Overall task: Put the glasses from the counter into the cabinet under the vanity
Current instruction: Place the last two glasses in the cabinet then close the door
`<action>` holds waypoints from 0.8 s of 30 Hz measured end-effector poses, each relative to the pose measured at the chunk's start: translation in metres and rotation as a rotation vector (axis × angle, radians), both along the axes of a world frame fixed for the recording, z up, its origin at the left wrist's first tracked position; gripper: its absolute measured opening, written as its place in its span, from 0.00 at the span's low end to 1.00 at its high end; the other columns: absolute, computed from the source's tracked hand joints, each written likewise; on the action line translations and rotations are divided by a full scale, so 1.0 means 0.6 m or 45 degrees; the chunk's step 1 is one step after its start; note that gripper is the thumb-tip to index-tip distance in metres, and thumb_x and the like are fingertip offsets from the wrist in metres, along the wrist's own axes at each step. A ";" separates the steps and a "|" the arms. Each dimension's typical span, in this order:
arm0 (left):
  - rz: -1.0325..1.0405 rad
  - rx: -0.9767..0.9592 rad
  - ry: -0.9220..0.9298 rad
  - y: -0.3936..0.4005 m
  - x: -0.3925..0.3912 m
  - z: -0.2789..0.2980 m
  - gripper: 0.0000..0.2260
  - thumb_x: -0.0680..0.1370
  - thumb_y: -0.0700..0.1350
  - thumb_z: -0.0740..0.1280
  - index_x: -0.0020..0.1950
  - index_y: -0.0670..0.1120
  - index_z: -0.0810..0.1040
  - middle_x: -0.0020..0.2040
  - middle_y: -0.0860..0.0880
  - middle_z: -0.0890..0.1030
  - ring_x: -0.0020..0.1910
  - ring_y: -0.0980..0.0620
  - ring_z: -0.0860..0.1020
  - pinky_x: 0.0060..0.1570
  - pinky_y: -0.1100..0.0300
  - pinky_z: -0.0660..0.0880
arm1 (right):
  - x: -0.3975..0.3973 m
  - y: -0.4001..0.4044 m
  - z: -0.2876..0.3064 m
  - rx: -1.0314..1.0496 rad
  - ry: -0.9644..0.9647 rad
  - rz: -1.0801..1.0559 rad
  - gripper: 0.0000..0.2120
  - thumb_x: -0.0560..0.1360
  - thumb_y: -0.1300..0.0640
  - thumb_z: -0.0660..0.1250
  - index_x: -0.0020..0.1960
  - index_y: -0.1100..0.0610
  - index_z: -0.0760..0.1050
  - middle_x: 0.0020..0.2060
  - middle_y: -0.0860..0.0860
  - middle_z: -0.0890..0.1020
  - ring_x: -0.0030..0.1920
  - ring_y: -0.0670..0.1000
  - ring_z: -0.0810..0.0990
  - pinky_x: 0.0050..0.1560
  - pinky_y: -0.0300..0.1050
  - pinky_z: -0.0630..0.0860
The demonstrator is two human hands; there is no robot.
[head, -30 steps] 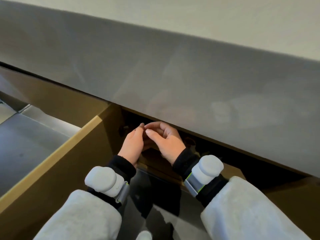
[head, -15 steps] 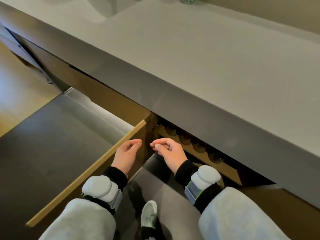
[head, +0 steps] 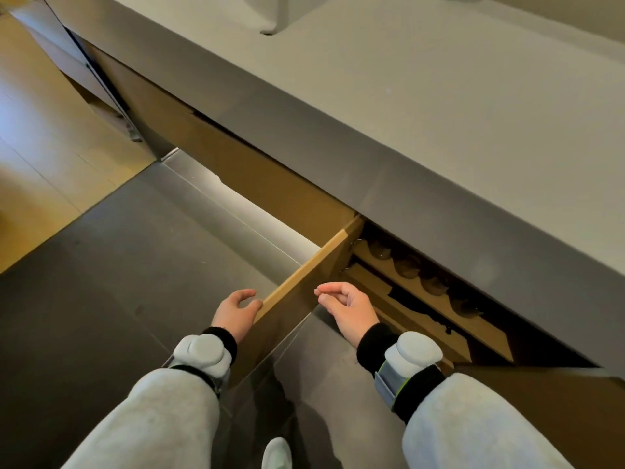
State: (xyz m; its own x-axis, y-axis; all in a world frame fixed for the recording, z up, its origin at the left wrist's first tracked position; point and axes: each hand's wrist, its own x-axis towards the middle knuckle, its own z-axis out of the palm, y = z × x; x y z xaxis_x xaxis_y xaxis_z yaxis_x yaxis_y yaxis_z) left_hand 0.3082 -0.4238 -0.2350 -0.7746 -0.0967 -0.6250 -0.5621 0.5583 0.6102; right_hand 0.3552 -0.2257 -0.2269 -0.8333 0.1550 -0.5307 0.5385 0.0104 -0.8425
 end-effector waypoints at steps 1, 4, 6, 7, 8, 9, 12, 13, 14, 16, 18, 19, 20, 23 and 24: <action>-0.040 -0.016 -0.036 -0.010 -0.005 -0.009 0.18 0.78 0.48 0.64 0.68 0.48 0.72 0.66 0.45 0.75 0.63 0.45 0.74 0.62 0.53 0.69 | 0.000 -0.013 -0.007 -0.009 -0.024 -0.014 0.07 0.76 0.57 0.65 0.53 0.49 0.76 0.50 0.45 0.81 0.52 0.43 0.79 0.42 0.26 0.74; -0.154 -0.044 -0.168 -0.026 -0.019 -0.034 0.22 0.77 0.50 0.65 0.70 0.47 0.69 0.69 0.46 0.73 0.67 0.45 0.72 0.67 0.52 0.67 | 0.005 -0.038 -0.024 -0.042 -0.091 0.003 0.10 0.76 0.58 0.65 0.56 0.50 0.76 0.52 0.46 0.81 0.53 0.43 0.79 0.42 0.27 0.74; -0.239 -0.060 -0.244 -0.030 -0.023 -0.048 0.24 0.77 0.51 0.65 0.72 0.46 0.68 0.70 0.46 0.72 0.68 0.45 0.71 0.68 0.52 0.66 | 0.007 -0.049 -0.028 -0.061 -0.127 -0.003 0.10 0.76 0.59 0.65 0.57 0.51 0.75 0.53 0.47 0.81 0.54 0.44 0.78 0.43 0.28 0.73; -0.267 -0.061 -0.271 -0.033 -0.025 -0.054 0.25 0.77 0.52 0.65 0.72 0.47 0.67 0.70 0.46 0.72 0.68 0.45 0.71 0.68 0.52 0.66 | 0.006 -0.055 -0.029 -0.069 -0.140 -0.001 0.11 0.76 0.59 0.65 0.57 0.51 0.75 0.54 0.48 0.81 0.55 0.45 0.78 0.45 0.29 0.73; -0.296 -0.060 -0.286 -0.033 -0.026 -0.058 0.25 0.77 0.52 0.64 0.73 0.47 0.67 0.70 0.46 0.72 0.68 0.45 0.71 0.68 0.52 0.66 | 0.004 -0.060 -0.032 -0.069 -0.148 -0.001 0.11 0.76 0.59 0.64 0.58 0.51 0.75 0.54 0.48 0.80 0.55 0.45 0.78 0.46 0.29 0.72; -0.323 -0.055 -0.295 -0.033 -0.026 -0.063 0.24 0.78 0.52 0.64 0.72 0.47 0.68 0.69 0.46 0.73 0.67 0.45 0.72 0.68 0.52 0.66 | 0.003 -0.063 -0.034 -0.065 -0.151 -0.005 0.11 0.76 0.59 0.64 0.58 0.51 0.74 0.54 0.47 0.80 0.55 0.45 0.78 0.46 0.30 0.72; -0.412 -0.034 -0.313 -0.024 -0.024 -0.076 0.19 0.79 0.52 0.61 0.69 0.50 0.72 0.60 0.48 0.77 0.56 0.49 0.74 0.61 0.54 0.69 | 0.003 -0.063 -0.035 -0.056 -0.143 -0.005 0.10 0.76 0.58 0.64 0.57 0.49 0.75 0.52 0.45 0.80 0.52 0.41 0.78 0.43 0.27 0.72; -0.441 -0.038 -0.319 -0.021 -0.022 -0.078 0.18 0.79 0.52 0.60 0.68 0.50 0.73 0.56 0.50 0.78 0.52 0.50 0.74 0.56 0.56 0.69 | 0.004 -0.060 -0.036 -0.051 -0.140 -0.009 0.10 0.76 0.58 0.64 0.56 0.48 0.75 0.51 0.44 0.80 0.51 0.41 0.78 0.42 0.27 0.72; -0.472 -0.054 -0.317 -0.016 -0.020 -0.081 0.17 0.79 0.51 0.60 0.67 0.50 0.73 0.52 0.50 0.77 0.49 0.50 0.74 0.53 0.57 0.69 | 0.006 -0.055 -0.037 -0.047 -0.139 -0.016 0.10 0.76 0.58 0.64 0.55 0.48 0.75 0.51 0.44 0.80 0.51 0.40 0.78 0.42 0.27 0.72; -0.514 -0.112 -0.277 -0.010 -0.015 -0.086 0.16 0.79 0.50 0.60 0.67 0.48 0.73 0.48 0.50 0.77 0.47 0.49 0.75 0.50 0.58 0.70 | 0.010 -0.047 -0.040 -0.047 -0.137 -0.024 0.09 0.76 0.58 0.64 0.54 0.47 0.75 0.50 0.43 0.80 0.51 0.40 0.78 0.41 0.27 0.73; -0.538 -0.149 -0.253 0.000 -0.005 -0.088 0.17 0.80 0.49 0.60 0.67 0.47 0.73 0.48 0.49 0.77 0.48 0.48 0.77 0.52 0.57 0.72 | 0.021 -0.034 -0.043 -0.031 -0.135 -0.039 0.09 0.76 0.58 0.64 0.53 0.46 0.74 0.50 0.43 0.80 0.51 0.40 0.78 0.40 0.27 0.73; -0.545 -0.149 -0.257 0.006 0.002 -0.089 0.17 0.80 0.49 0.60 0.67 0.47 0.72 0.48 0.49 0.76 0.49 0.47 0.77 0.53 0.56 0.73 | 0.028 -0.026 -0.044 -0.019 -0.136 -0.046 0.09 0.76 0.58 0.64 0.54 0.47 0.74 0.51 0.44 0.80 0.51 0.40 0.78 0.40 0.27 0.73; -0.549 -0.141 -0.266 0.011 0.009 -0.088 0.17 0.80 0.49 0.60 0.68 0.46 0.71 0.49 0.49 0.76 0.49 0.47 0.76 0.54 0.55 0.72 | 0.033 -0.019 -0.046 -0.009 -0.135 -0.052 0.09 0.76 0.58 0.64 0.54 0.47 0.74 0.51 0.45 0.80 0.51 0.41 0.78 0.41 0.27 0.73; -0.563 -0.105 -0.297 0.033 0.034 -0.085 0.17 0.81 0.49 0.59 0.69 0.45 0.70 0.50 0.48 0.76 0.51 0.46 0.76 0.54 0.55 0.72 | 0.051 0.002 -0.048 0.010 -0.134 -0.078 0.09 0.76 0.58 0.64 0.55 0.48 0.74 0.53 0.46 0.80 0.52 0.42 0.78 0.45 0.27 0.72; -0.571 -0.094 -0.315 0.044 0.046 -0.083 0.18 0.81 0.49 0.58 0.69 0.45 0.69 0.51 0.47 0.76 0.53 0.45 0.77 0.54 0.55 0.72 | 0.060 0.012 -0.048 0.013 -0.134 -0.090 0.09 0.76 0.58 0.64 0.55 0.49 0.74 0.52 0.46 0.80 0.52 0.42 0.78 0.45 0.28 0.72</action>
State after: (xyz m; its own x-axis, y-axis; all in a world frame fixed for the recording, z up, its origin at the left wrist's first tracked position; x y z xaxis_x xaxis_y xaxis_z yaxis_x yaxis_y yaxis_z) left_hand 0.3357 -0.3975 -0.2850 -0.5802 0.1601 -0.7986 -0.3801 0.8140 0.4393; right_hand 0.3910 -0.2188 -0.2558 -0.7596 0.2171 -0.6130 0.6240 -0.0223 -0.7811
